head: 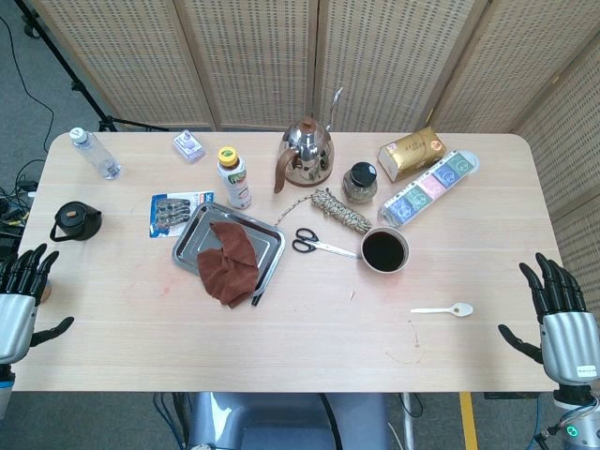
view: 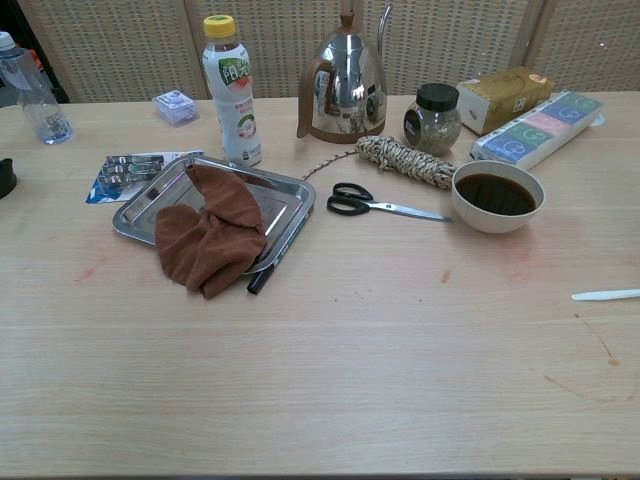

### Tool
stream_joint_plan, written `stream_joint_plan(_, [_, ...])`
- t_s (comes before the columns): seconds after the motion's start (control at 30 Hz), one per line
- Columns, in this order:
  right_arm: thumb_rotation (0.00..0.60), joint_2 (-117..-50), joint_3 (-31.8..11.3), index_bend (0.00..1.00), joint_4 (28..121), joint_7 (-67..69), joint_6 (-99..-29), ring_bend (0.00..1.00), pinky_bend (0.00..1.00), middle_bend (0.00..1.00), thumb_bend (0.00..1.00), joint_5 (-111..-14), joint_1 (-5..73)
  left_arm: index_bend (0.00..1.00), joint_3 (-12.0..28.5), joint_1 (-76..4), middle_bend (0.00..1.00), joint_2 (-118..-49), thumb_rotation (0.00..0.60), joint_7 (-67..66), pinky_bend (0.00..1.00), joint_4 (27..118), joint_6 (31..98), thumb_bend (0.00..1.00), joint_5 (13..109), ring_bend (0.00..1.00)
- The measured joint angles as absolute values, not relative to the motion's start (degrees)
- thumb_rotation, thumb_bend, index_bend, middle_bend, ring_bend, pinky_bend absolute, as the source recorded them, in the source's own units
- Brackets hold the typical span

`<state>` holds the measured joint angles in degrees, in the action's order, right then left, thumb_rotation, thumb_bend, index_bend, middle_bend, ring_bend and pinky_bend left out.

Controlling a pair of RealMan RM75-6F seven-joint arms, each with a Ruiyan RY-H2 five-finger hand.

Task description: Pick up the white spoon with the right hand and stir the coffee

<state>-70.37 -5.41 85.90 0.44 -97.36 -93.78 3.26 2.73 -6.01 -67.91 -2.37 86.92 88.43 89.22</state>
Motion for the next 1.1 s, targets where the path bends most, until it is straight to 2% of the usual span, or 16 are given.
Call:
stream_joint_plan(0.23, [0.600, -70.4, -5.0, 0.08, 86.3, 0.9, -96.0, 0.00, 0.04, 0.00, 0.00, -93.1, 3.3, 0.00, 2.7, -6.1, 0.00, -67.4, 0.600, -2.3, 0.00, 87.8, 87.8, 0.00, 88.6, 0.00])
stream_joint_plan(0.4, [0.600, -70.2, -4.5, 0.23, 87.3, 2.1, -94.7, 0.00, 0.04, 0.00, 0.01, -92.6, 3.3, 0.00, 2.7, -6.2, 0.00, -67.0, 0.600, -1.6, 0.00, 88.1, 87.7, 0.00, 89.0, 0.00])
stream_joint_plan(0.53, [0.600, -69.8, -3.7, 0.37, 88.9, 2.8, -91.9, 0.00, 0.04, 0.00, 0.20, -92.1, 3.8, 0.00, 2.9, -6.3, 0.00, -66.6, 0.600, -0.7, 0.00, 88.3, 87.5, 0.00, 88.4, 0.00])
stream_joint_plan(0.6, [0.600, -69.6, -3.2, 0.39, 89.8, 2.7, -89.8, 0.00, 0.04, 0.00, 0.24, -92.0, 4.3, 0.00, 3.2, -6.3, 0.00, -66.4, 0.600, -0.4, 0.00, 88.3, 87.5, 0.00, 88.1, 0.00])
stream_joint_plan(0.77, [0.600, -69.7, -2.8, 0.41, 92.5, -1.3, -83.8, 0.00, 0.04, 0.00, 0.24, -92.0, 7.4, 0.00, 3.3, -6.2, 0.00, -66.3, 0.600, -0.3, 0.00, 88.5, 87.8, 0.00, 88.1, 0.00])
stream_joint_plan(0.9, [0.600, -71.0, -3.4, 0.41, 93.8, -5.3, -78.7, 0.00, 0.04, 0.00, 0.31, -91.0, 10.4, 0.00, 3.2, -6.2, 0.00, -66.3, 0.600, -0.1, 0.00, 88.4, 87.7, 0.00, 88.0, 0.00])
stream_joint_plan(1.1, [0.600, -75.0, -4.7, 0.42, 94.1, -10.4, -72.1, 0.00, 0.04, 0.00, 0.31, -86.3, 14.2, 0.00, 3.4, -6.2, 0.00, -65.8, 0.600, 1.2, 0.00, 88.4, 87.4, 0.00, 87.5, 0.00])
